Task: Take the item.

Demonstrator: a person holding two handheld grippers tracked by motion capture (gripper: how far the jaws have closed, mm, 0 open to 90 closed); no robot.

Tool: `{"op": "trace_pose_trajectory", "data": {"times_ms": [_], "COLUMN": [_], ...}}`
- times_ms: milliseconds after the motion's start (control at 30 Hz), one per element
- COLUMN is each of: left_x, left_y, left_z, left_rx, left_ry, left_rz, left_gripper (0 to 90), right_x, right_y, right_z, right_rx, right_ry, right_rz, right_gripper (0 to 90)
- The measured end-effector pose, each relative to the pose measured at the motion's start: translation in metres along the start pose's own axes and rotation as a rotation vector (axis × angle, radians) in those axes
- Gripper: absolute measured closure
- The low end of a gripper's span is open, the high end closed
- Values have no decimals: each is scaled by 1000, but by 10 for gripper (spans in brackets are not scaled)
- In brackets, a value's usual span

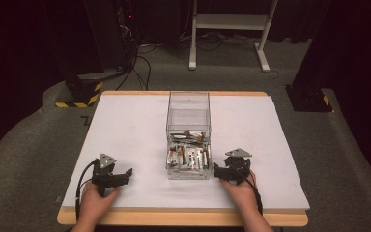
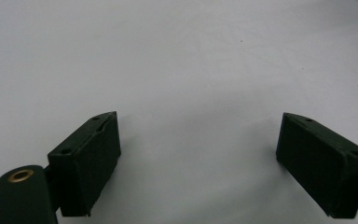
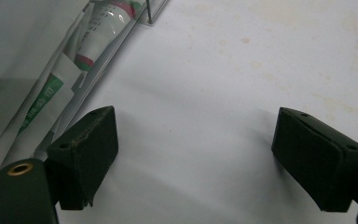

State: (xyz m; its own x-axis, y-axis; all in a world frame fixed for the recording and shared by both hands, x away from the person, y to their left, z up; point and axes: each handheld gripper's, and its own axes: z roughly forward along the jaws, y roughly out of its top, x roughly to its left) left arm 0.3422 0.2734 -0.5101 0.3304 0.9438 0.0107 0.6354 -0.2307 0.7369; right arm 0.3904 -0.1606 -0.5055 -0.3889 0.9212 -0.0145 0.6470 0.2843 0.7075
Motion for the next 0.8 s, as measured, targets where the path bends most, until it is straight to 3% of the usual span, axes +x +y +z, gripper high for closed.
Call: {"op": "trace_pose_trajectory", "data": {"times_ms": [800], "left_x": [0], "left_y": [0], "left_z": [0], "left_rx": [0], "left_ry": [-1], "left_rz": [-1], "left_gripper": [137], "right_x": [0], "right_y": [0], "right_z": [0], "right_rx": [1], "right_ry": [-5], "right_rz": [-1], "right_gripper": [140]}}
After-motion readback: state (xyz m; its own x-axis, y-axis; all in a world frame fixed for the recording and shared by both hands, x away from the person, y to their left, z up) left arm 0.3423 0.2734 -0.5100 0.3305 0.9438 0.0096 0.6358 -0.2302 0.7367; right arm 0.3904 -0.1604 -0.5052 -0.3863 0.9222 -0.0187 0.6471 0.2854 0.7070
